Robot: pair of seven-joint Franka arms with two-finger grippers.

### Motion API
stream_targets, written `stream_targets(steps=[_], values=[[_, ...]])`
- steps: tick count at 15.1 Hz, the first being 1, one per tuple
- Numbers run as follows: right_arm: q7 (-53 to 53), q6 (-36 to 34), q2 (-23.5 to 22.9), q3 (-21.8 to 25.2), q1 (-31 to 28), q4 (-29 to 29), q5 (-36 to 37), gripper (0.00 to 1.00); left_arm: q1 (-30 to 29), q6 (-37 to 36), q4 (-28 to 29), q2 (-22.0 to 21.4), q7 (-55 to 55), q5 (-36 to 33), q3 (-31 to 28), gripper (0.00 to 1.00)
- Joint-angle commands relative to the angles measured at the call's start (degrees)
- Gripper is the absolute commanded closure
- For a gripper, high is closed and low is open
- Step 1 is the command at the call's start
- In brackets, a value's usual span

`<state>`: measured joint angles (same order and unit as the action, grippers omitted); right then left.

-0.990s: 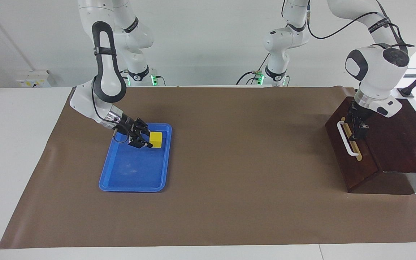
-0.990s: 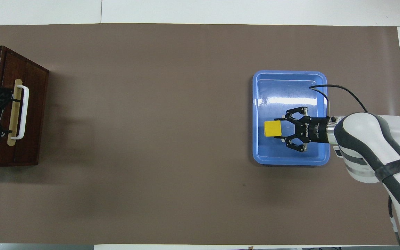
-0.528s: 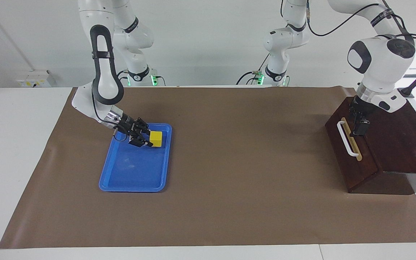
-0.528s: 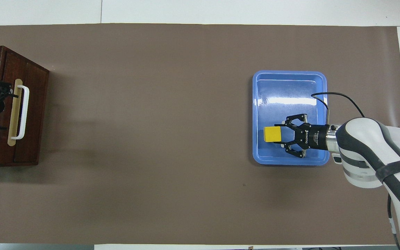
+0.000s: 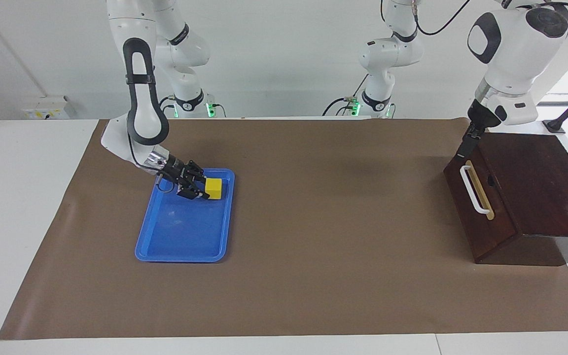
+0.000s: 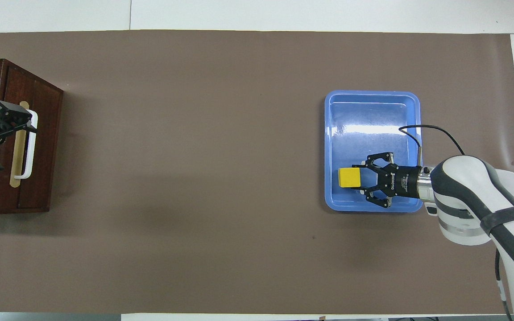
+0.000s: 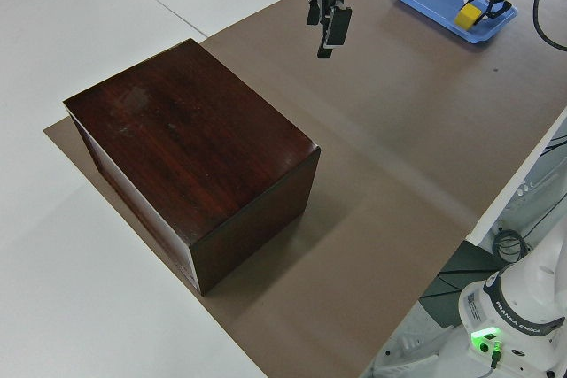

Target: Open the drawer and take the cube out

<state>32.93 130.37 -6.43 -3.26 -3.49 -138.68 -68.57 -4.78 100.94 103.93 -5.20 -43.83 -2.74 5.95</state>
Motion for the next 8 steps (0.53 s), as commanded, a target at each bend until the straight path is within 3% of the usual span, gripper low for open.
stream_targets(steps=[1,3,4,5,6,7,8], values=[[-3.57,0.41,-0.07,-0.52,-0.82,-1.16,-1.74,1.0,-0.23,-1.89,-2.06,-0.25,12.24,1.07,-0.5,0.0],[-3.49,0.41,-0.16,-0.52,-0.82,-1.24,-1.74,1.0,-0.14,-1.63,-2.24,-0.87,21.38,1.07,-0.68,0.0],[-3.57,0.41,-0.07,-0.52,-0.82,-1.59,-1.74,0.82,-0.23,-1.54,-2.24,-0.96,25.25,1.07,-0.68,0.0],[-3.75,0.5,-0.07,-0.52,-0.73,-1.68,-1.74,0.51,-0.32,-1.54,-2.24,-1.04,28.33,1.07,-0.68,0.0],[-3.84,0.85,-0.07,-0.52,-0.73,-1.68,-1.74,0.37,0.03,-1.45,-2.15,-1.05,29.76,1.07,-0.68,0.0],[-3.84,1.55,-0.07,-0.52,-0.73,-1.68,-1.74,0.35,0.29,-0.93,-2.15,-1.05,29.6,1.07,-0.5,0.0],[-3.75,1.55,-0.16,-0.52,-0.56,-1.68,-1.74,0.16,0.3,0.82,-1.8,-1.05,29.51,1.16,-0.33,0.0]])
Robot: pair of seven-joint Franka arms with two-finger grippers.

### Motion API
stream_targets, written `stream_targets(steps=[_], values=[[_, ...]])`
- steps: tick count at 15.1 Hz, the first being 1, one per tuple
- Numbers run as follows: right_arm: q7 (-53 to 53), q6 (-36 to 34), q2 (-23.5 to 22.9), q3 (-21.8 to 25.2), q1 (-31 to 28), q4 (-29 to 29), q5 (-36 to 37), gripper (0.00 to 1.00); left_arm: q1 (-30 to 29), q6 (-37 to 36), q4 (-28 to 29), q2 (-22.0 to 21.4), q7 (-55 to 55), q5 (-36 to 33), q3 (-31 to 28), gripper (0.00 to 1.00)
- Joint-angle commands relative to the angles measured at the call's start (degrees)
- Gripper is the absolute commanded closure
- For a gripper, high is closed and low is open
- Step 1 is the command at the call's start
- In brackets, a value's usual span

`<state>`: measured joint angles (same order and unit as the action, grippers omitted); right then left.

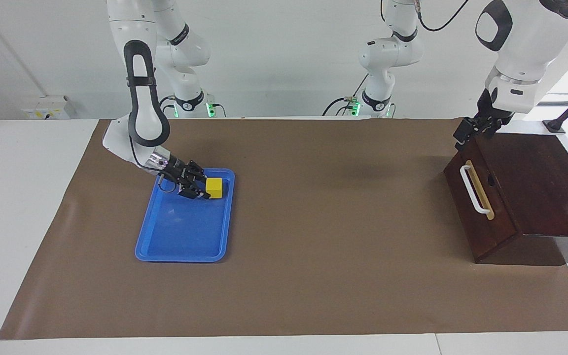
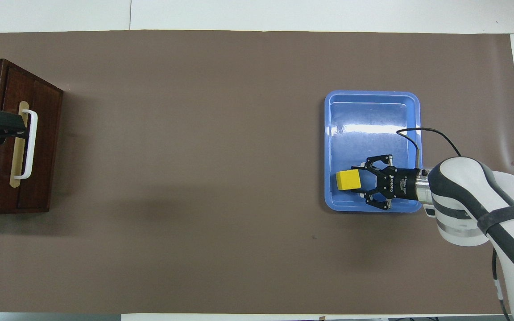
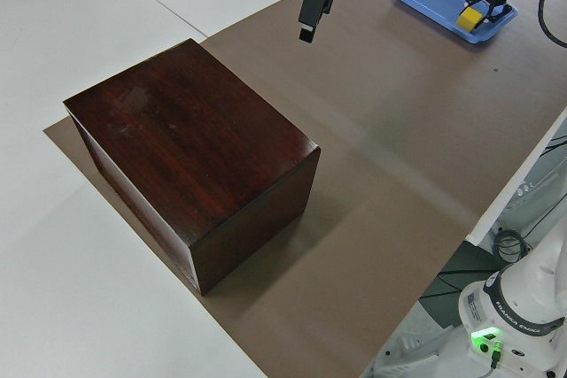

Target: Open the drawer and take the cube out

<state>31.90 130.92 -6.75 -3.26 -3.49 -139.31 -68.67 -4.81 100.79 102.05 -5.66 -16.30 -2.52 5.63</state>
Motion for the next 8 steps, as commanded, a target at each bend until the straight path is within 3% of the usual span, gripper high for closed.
stream_targets(steps=[1,5,8], values=[[-2.55,1.0,0.24,-0.52,-0.47,-0.96,-1.64,0.0,0.5,2.9,0.25,-0.58,1.98,0.94,0.0,0.0],[-0.1,0.83,0.95,-0.61,-0.12,-0.18,-1.56,0.0,2.35,-0.24,0.26,-0.93,2.15,0.94,0.09,0.0],[8.23,-0.05,3.49,-0.87,2.15,2.45,-0.51,0.0,2.27,-2.44,-0.27,-0.84,11.0,0.94,0.09,0.0]])
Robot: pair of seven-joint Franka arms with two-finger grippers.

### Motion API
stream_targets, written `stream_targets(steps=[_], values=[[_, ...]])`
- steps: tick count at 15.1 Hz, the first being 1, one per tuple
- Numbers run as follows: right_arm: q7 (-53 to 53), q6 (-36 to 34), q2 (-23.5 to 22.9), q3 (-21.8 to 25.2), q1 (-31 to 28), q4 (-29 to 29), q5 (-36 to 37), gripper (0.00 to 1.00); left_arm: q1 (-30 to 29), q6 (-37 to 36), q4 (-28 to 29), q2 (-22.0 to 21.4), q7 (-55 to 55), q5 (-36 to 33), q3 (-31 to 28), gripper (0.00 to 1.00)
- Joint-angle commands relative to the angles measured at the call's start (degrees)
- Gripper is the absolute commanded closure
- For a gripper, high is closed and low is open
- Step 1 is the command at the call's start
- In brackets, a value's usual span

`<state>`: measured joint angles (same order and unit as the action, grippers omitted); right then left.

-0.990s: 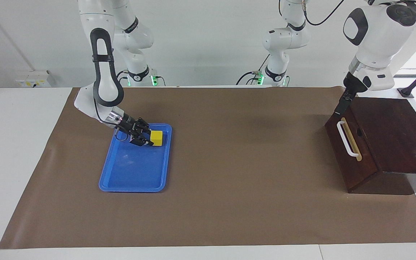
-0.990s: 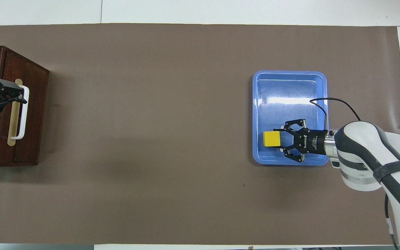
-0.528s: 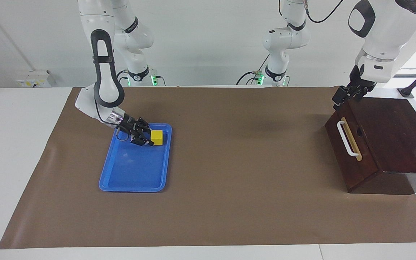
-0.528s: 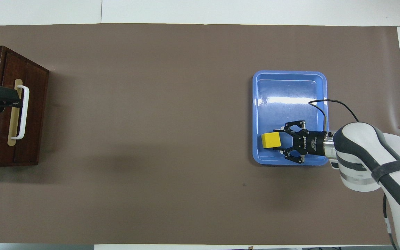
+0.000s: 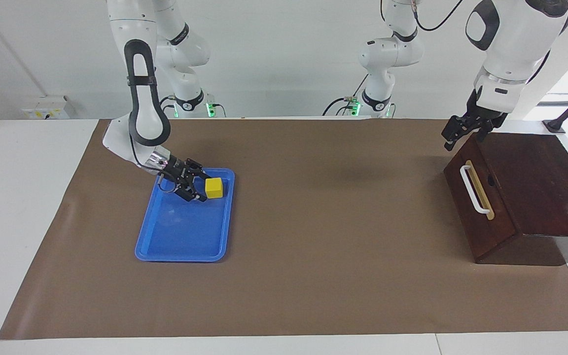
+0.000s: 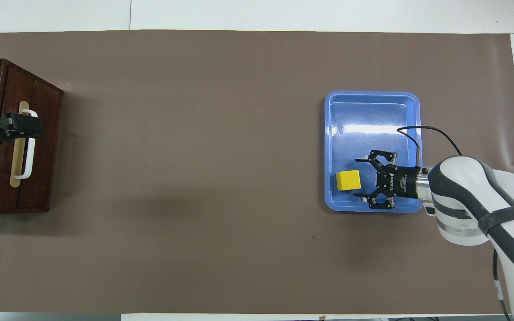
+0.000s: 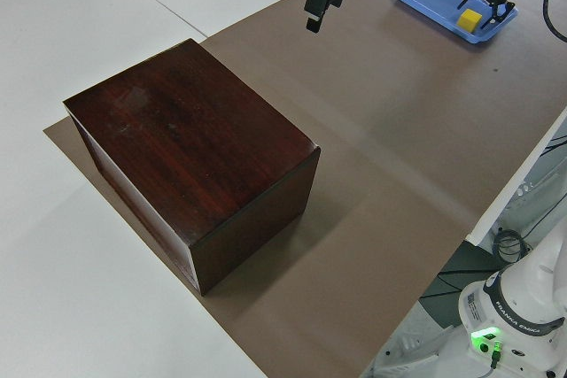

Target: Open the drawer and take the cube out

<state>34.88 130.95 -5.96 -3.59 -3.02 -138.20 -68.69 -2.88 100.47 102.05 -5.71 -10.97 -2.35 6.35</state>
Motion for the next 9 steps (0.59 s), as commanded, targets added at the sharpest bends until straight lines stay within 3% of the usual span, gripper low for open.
stream_targets(steps=[1,4,6,9], values=[[8.68,-0.17,4.01,-0.46,2.83,2.31,1.26,0.0,0.33,-2.47,-0.27,-0.79,6.48,0.86,-0.64,0.0],[19.4,-5.24,6.4,-0.37,3.46,8.54,12.23,0.0,0.33,-3.26,-0.36,-0.79,6.57,0.94,-0.64,0.0],[23.99,-14.71,6.14,-0.19,2.06,17.05,23.02,0.0,0.42,-3.79,-0.71,-0.62,6.49,0.95,-0.64,0.0],[20.95,-27.99,5.52,-0.37,-0.84,28.74,36.14,0.0,0.33,-5.19,-1.42,-0.53,6.57,0.95,-0.64,0.0]])
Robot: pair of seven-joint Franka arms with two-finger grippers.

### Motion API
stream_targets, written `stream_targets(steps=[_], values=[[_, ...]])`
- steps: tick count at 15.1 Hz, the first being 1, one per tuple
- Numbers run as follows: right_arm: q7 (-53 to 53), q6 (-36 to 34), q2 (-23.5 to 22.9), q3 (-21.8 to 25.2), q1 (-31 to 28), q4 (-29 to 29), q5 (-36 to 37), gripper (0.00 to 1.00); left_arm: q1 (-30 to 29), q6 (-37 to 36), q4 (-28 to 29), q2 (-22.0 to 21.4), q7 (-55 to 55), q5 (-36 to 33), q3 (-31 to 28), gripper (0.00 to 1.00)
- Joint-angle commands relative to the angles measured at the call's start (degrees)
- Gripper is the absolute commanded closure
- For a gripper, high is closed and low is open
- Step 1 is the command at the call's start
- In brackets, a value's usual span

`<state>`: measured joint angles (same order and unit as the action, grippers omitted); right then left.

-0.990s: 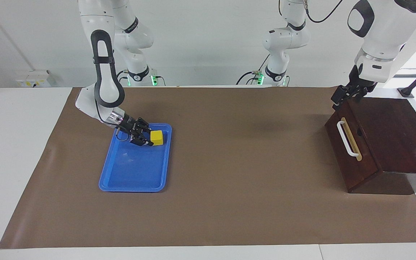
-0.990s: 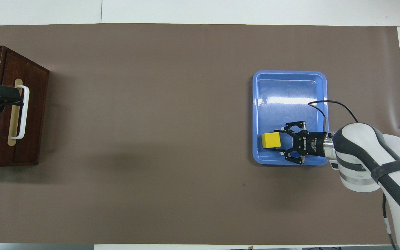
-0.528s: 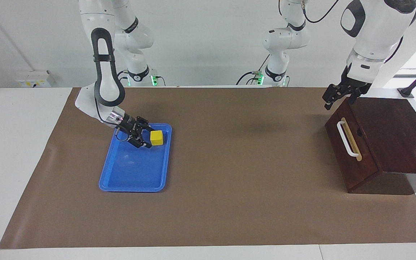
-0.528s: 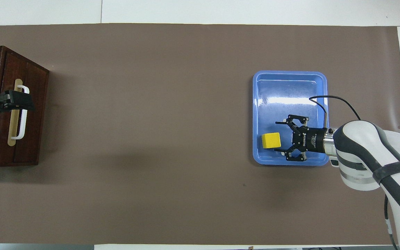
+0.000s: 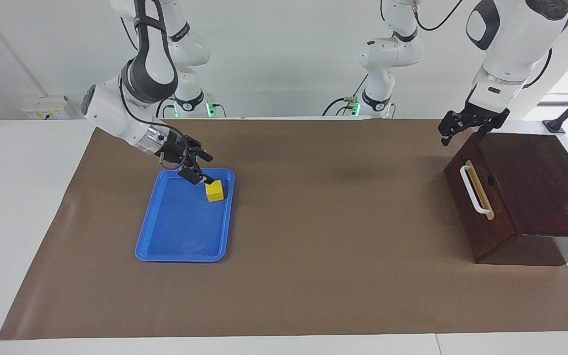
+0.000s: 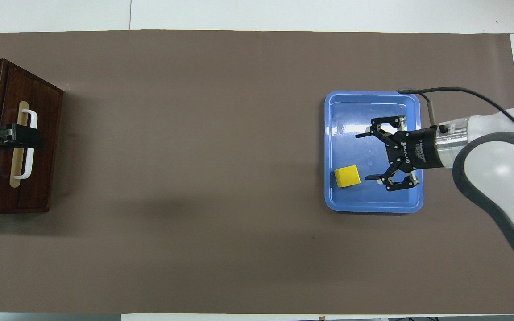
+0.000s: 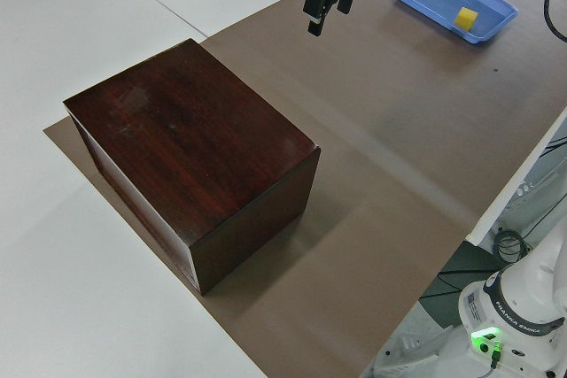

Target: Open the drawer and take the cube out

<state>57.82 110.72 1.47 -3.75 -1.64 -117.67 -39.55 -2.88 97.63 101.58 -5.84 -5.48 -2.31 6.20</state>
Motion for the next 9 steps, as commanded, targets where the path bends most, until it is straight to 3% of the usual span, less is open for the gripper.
stream_targets(steps=[1,5,9], values=[[-5.58,-10.76,-1.82,-0.21,-2.23,10.59,9.64,0.0,0.33,-2.44,-0.94,-0.49,1.17,0.9,-0.49,0.0],[-27.52,-20.96,-1.11,-0.03,-2.06,18.59,22.46,0.0,0.42,-4.72,-2.43,0.03,1.87,0.99,-0.4,0.0],[-51.53,-24.32,-0.85,-0.29,-1.62,23.44,34.78,0.0,1.11,-7.88,-4.37,1.26,3.98,2.31,-1.19,0.0]])
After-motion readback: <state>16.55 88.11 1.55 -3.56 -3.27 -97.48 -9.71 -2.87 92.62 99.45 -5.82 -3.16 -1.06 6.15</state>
